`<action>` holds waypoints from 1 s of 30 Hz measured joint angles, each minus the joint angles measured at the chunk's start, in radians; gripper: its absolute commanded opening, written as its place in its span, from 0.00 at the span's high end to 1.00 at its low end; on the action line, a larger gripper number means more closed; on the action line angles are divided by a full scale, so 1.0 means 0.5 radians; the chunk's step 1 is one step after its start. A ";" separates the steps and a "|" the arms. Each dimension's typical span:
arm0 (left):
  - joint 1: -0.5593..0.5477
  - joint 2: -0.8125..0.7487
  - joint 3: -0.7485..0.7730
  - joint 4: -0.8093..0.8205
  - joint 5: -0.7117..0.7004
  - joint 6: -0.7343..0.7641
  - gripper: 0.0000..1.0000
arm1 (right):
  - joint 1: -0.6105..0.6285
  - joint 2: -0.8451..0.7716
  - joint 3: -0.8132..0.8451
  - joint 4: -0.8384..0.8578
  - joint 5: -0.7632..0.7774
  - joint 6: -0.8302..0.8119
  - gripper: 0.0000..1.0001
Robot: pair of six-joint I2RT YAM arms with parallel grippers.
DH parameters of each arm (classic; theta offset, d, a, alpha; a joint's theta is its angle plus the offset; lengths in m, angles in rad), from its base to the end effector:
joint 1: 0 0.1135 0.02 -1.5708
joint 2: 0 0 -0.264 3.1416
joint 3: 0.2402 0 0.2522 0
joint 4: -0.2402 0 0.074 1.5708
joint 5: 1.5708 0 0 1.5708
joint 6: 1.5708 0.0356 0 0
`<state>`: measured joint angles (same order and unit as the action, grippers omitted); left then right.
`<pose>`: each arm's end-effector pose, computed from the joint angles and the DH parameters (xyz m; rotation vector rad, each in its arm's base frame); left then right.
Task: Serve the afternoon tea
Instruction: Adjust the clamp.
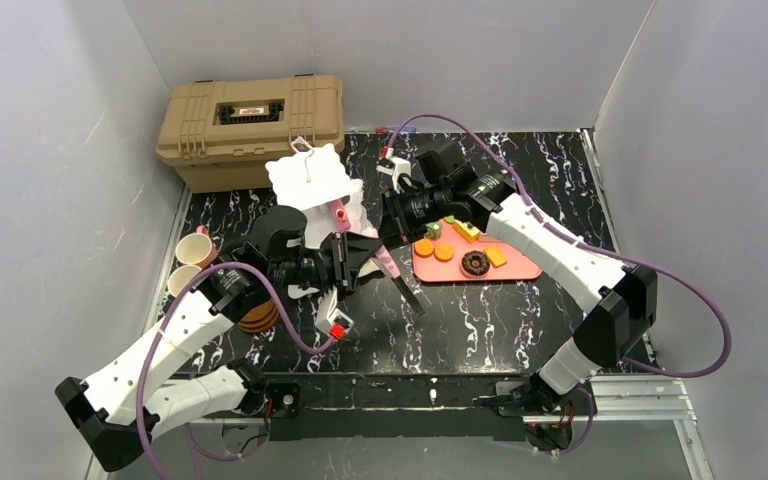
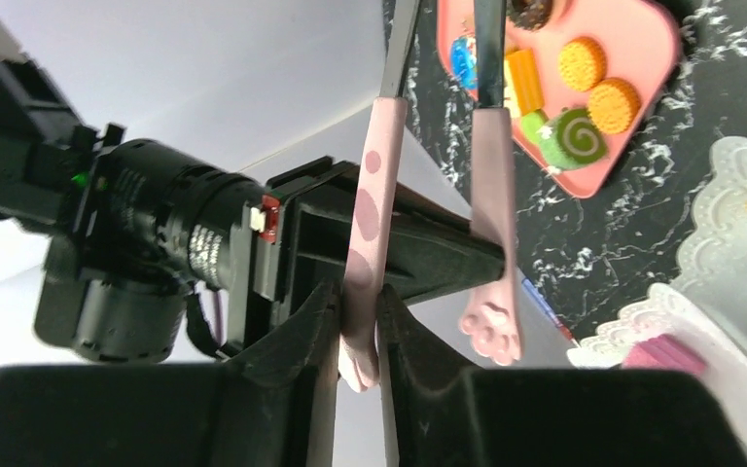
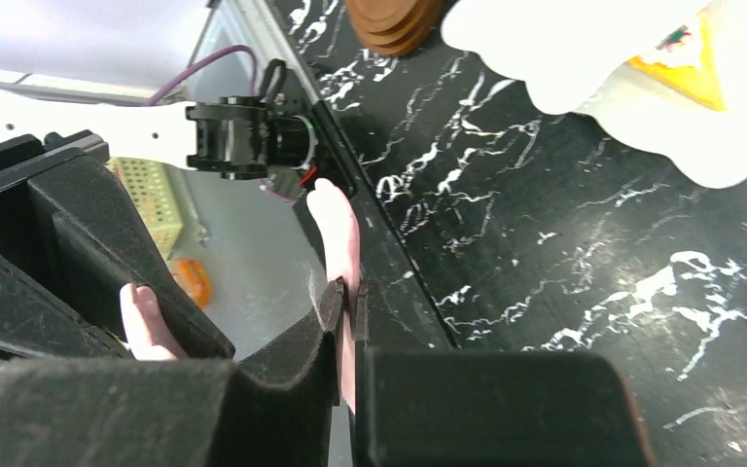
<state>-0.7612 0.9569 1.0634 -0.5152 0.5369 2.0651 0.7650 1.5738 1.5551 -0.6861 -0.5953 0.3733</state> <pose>0.1330 -0.1519 0.3734 1.9339 -0.0408 0.3422 0.2355 0.2538 0.3659 -0.8119 2.3194 1.2348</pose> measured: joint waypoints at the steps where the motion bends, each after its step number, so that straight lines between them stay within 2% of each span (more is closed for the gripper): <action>1: 0.000 -0.008 -0.015 0.056 0.000 -0.010 0.90 | -0.002 0.002 -0.010 0.029 -0.038 0.029 0.93; 6: 0.001 -0.066 -0.154 0.367 0.005 -0.042 1.00 | -0.054 -0.002 -0.154 0.259 -0.232 0.219 0.92; 10: 0.000 -0.058 -0.281 0.638 0.010 -0.049 1.00 | -0.078 -0.003 -0.285 0.423 -0.320 0.366 0.92; 14: 0.000 0.001 -0.285 0.841 0.018 -0.100 1.00 | -0.089 -0.008 -0.368 0.529 -0.367 0.460 0.93; 30: 0.000 0.018 -0.136 0.873 0.109 -0.264 1.00 | -0.130 -0.108 -0.659 0.799 -0.510 0.655 0.92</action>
<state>-0.7612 0.9661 0.9955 -0.0788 0.5915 1.9331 0.7002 1.5196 1.2255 -0.2867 -0.8501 0.7010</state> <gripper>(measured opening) 0.103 0.127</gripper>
